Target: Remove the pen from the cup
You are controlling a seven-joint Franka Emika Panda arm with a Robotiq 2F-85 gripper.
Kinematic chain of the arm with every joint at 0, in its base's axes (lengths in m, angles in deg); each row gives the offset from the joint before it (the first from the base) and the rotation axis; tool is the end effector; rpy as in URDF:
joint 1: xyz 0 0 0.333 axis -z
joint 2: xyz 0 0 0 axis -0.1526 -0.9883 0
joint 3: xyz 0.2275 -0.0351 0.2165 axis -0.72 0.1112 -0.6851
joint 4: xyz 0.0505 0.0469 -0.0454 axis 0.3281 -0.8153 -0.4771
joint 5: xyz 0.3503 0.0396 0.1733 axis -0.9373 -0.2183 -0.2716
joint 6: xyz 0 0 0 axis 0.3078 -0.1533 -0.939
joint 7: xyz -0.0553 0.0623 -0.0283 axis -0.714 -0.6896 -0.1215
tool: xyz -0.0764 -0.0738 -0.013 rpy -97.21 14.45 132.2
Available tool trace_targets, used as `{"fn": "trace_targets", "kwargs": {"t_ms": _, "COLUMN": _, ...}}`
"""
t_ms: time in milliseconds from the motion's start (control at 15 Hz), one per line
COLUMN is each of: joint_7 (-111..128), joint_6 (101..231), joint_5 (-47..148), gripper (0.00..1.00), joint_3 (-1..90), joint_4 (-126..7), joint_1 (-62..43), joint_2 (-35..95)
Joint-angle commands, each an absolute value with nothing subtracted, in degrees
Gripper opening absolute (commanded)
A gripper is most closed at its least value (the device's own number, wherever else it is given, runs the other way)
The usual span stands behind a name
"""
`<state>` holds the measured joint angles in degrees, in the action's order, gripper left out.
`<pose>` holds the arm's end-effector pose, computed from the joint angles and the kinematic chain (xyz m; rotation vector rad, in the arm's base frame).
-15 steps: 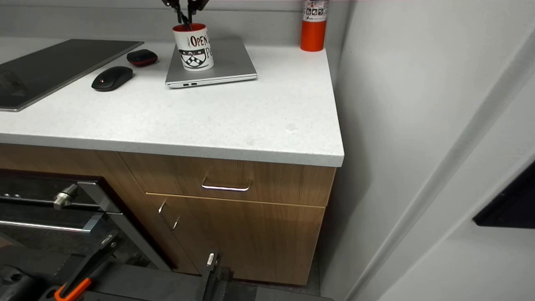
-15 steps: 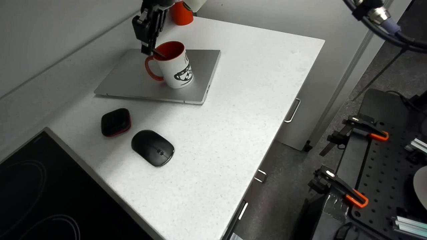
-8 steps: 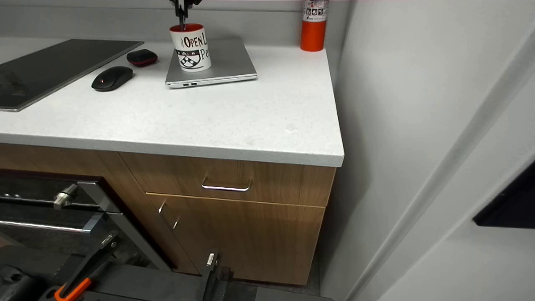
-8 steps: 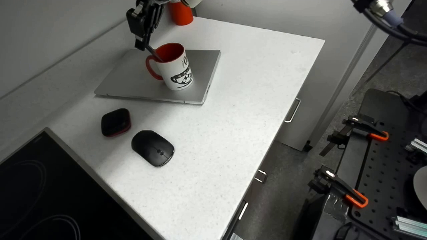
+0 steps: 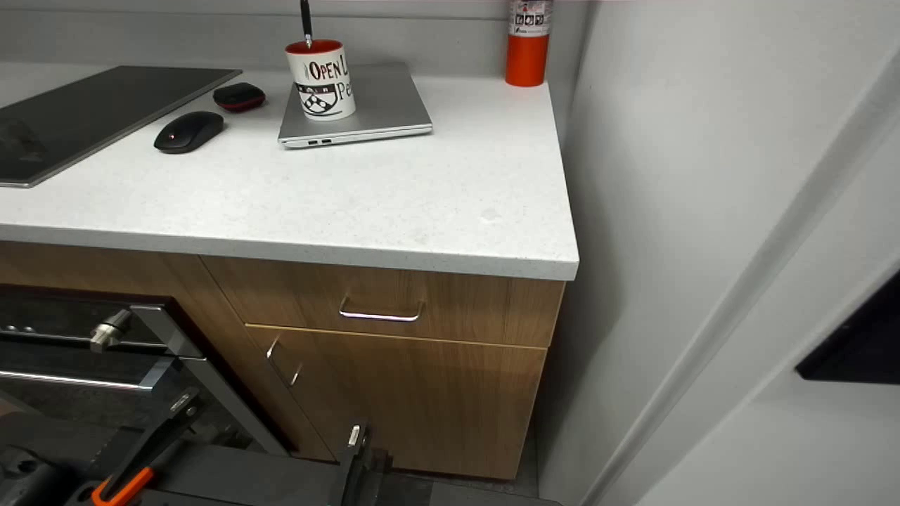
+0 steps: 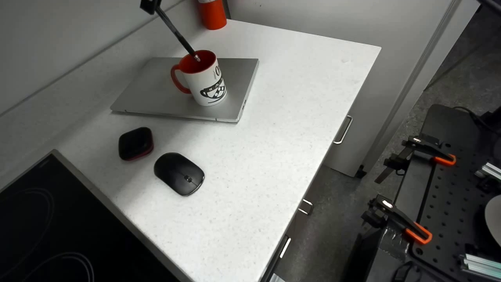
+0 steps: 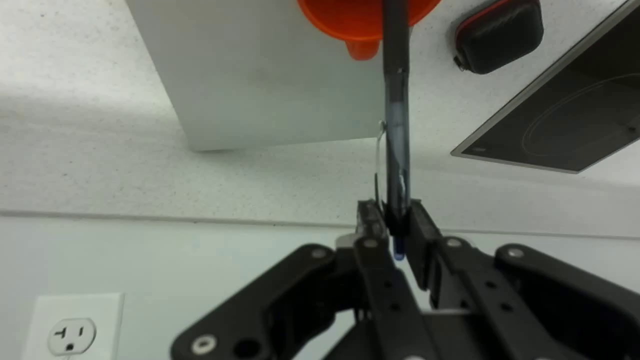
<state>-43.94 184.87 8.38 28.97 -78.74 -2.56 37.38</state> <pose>0.6305 0.0379 0.4537 -2.6600 -0.5346 -0.9522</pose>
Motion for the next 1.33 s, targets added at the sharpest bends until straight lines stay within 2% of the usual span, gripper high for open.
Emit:
{"fn": "trace_targets", "kwargs": {"t_ms": 0, "joint_7": -42.4, "joint_6": 189.2, "joint_5": 7.7, "gripper": 0.02, "joint_3": 29.4, "joint_4": -85.6, "joint_1": -2.6, "joint_2": 44.7}}
{"fn": "trace_targets", "kwargs": {"t_ms": 200, "joint_7": -35.7, "joint_6": 188.9, "joint_5": 13.7, "gripper": 0.02, "joint_3": 30.6, "joint_4": -90.2, "joint_1": -2.5, "joint_2": 49.3}}
{"fn": "trace_targets", "kwargs": {"t_ms": 267, "joint_7": -31.3, "joint_6": 187.8, "joint_5": 18.7, "gripper": 0.02, "joint_3": 34.0, "joint_4": -91.9, "joint_1": -4.9, "joint_2": 50.6}}
{"fn": "trace_targets", "kwargs": {"t_ms": 600, "joint_7": -14.1, "joint_6": 177.8, "joint_5": 38.3, "gripper": 0.02, "joint_3": 38.6, "joint_4": -96.5, "joint_1": -4.3, "joint_2": 51.8}}
{"fn": "trace_targets", "kwargs": {"t_ms": 933, "joint_7": -7.1, "joint_6": 169.1, "joint_5": 42.5, "gripper": 0.02, "joint_3": 41.4, "joint_4": -96.9, "joint_1": -4.0, "joint_2": 48.6}}
{"fn": "trace_targets", "kwargs": {"t_ms": 1267, "joint_7": -5.7, "joint_6": 174.1, "joint_5": 38.8, "gripper": 0.02, "joint_3": 43.3, "joint_4": -98.0, "joint_1": -3.8, "joint_2": 43.9}}
